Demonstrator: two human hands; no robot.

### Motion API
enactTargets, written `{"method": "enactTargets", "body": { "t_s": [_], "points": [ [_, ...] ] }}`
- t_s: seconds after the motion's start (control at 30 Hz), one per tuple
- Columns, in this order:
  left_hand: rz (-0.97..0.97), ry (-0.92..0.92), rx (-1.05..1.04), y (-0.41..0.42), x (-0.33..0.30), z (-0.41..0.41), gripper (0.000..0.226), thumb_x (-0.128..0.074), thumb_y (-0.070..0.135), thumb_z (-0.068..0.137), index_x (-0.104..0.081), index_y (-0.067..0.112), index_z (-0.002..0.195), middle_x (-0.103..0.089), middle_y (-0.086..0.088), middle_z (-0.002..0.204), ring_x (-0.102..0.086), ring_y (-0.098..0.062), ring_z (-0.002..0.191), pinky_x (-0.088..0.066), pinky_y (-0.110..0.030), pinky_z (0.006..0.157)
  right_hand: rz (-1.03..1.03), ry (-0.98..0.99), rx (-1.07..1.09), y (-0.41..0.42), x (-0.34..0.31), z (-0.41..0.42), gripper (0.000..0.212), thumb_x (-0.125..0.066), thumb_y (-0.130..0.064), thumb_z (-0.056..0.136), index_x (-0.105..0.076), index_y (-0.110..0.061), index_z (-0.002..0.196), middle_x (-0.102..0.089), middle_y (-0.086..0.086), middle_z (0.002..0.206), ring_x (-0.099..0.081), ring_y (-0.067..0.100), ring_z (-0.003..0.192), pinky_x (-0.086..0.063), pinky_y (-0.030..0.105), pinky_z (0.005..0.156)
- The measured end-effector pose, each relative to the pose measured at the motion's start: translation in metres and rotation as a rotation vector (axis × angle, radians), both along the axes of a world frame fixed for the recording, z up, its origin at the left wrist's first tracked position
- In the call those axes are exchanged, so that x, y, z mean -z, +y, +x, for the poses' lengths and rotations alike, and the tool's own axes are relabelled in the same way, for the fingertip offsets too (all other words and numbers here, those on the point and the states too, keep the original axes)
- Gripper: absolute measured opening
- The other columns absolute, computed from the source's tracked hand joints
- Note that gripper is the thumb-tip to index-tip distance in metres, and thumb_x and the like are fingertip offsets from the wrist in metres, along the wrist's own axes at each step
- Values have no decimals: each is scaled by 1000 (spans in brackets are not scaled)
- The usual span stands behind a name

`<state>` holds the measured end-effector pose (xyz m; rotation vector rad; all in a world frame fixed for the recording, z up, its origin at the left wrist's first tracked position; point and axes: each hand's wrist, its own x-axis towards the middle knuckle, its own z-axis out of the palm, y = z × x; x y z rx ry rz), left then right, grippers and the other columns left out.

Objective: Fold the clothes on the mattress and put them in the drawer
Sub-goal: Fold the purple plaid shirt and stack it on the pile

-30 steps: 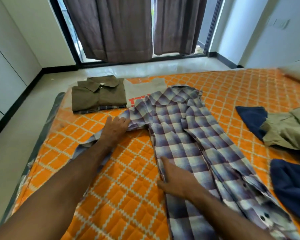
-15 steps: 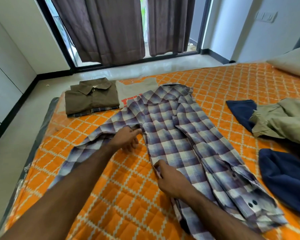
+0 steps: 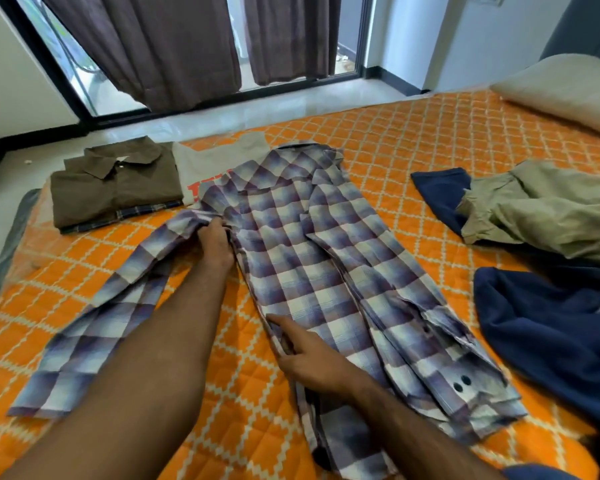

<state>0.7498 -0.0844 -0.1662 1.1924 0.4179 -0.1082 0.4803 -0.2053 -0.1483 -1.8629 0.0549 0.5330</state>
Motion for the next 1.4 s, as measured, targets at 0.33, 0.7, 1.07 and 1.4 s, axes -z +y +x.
{"method": "enactTargets", "body": {
  "t_s": [0.33, 0.7, 1.07, 1.4],
  "points": [
    [832, -340, 272, -96, -42, -3, 38, -37, 13, 105, -58, -12, 122, -60, -27, 111, -50, -19, 75, -41, -32, 75, -35, -105, 110, -71, -26, -12, 80, -55, -2, 94, -26, -44, 155, -48, 3, 82, -48, 12, 68, -44, 34, 66],
    [894, -302, 430, -165, -17, -25, 44, -36, 22, 108, -60, -12, 120, -60, -33, 124, -55, -45, 118, -44, -40, 94, -460, -155, 49, -123, -8, -42, 60, -49, -16, 100, -34, -40, 154, -47, -2, 140, -55, 8, 101, -47, 22, 87],
    [700, -559, 131, -175, -5, -26, 64, -40, 45, 104, -59, -14, 122, -65, -31, 117, -60, -42, 115, -42, -42, 104, -744, -245, -100, -120, -13, -49, 65, -51, -18, 101, -17, -34, 155, -37, -5, 144, -59, 21, 109, -50, 37, 91],
    [866, -624, 618, -123, 2, -38, 55, -52, 33, 105, -38, 5, 150, -46, -15, 148, -43, -24, 135, -33, -26, 109, -1183, -505, -45, -103, -4, -47, 43, -71, -21, 81, -60, -13, 122, -53, 12, 132, -56, 29, 104, -53, 42, 83]
  ]
}}
